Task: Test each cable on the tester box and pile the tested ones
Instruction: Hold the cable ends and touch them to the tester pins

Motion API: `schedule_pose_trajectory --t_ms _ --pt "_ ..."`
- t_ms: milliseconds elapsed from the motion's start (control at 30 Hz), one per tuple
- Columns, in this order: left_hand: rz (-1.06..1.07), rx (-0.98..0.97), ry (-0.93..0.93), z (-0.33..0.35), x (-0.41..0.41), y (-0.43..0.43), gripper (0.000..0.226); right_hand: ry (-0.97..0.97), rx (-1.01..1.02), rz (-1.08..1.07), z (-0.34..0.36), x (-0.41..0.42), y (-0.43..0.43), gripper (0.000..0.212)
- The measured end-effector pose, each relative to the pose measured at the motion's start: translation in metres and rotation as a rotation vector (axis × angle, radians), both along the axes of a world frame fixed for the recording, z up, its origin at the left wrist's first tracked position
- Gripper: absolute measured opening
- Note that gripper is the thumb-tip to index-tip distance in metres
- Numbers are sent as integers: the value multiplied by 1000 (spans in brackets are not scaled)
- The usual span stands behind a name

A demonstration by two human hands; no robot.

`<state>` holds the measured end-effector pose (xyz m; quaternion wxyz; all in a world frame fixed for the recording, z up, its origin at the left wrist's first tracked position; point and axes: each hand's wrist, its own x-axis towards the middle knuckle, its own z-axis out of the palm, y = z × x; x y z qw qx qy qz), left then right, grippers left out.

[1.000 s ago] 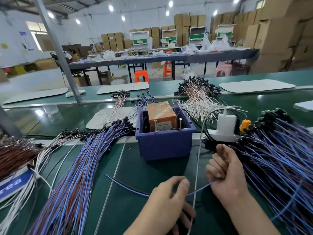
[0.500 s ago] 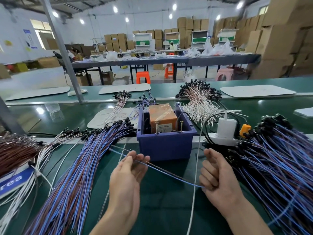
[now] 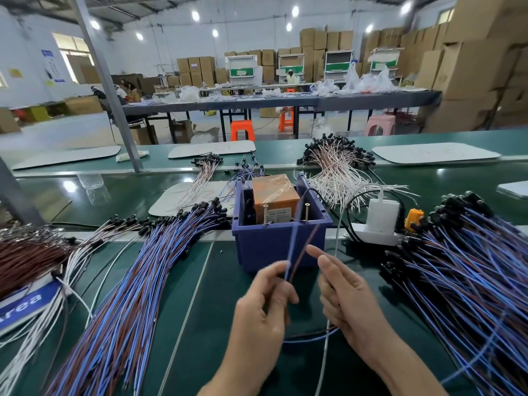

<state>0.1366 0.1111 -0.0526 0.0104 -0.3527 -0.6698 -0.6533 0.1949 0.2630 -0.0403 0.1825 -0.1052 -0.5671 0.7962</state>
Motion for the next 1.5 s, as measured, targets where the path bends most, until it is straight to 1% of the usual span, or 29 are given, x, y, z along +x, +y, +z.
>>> schedule_pose_trajectory --t_ms 67,133,267,367,433,500,600,700,800,867,1000,1167,1233,1333,1433,1500 --pt "-66 -84 2 -2 1 2 31 -3 56 16 -2 0 0 43" --pt "-94 -117 -25 -1 1 1 31 -1 119 33 -4 0 -2 42" --pt "-44 -120 -49 0 -1 1 31 5 182 18 -8 -2 -6 43" --pt "36 -132 -15 -1 0 4 30 15 156 8 -10 -1 -5 42" --pt "89 -122 -7 -2 -1 4 30 44 108 11 -9 -1 -6 35" --pt "147 -81 -10 -1 -3 2 29 68 33 -26 -7 -3 -6 29" --pt "213 20 -8 2 -7 -3 27 52 -31 -109 -3 -4 -3 28" --pt "265 78 -60 4 -10 -7 27 41 -37 -172 -2 -1 -1 27" --pt "300 115 -139 4 -12 -7 17 31 -4 -231 -3 0 -1 31" --pt "301 111 -172 5 -13 -7 8 30 13 -246 -2 0 -2 31" --pt "312 86 -227 3 -15 -8 19 35 35 -214 -3 0 -3 29" --pt "332 72 -250 4 -15 -7 9 6 46 -173 -7 -4 -2 28" --pt "342 62 -268 3 -15 -7 9 10 49 -165 -7 -5 -2 28" --pt "361 40 -282 3 -16 -7 14 14 48 -153 -7 -5 -3 27" --pt "363 34 -276 5 -15 -8 8 8 50 -153 -6 -6 -4 27" --pt "363 29 -271 4 -15 -7 14 4 44 -156 -6 -7 -4 27"
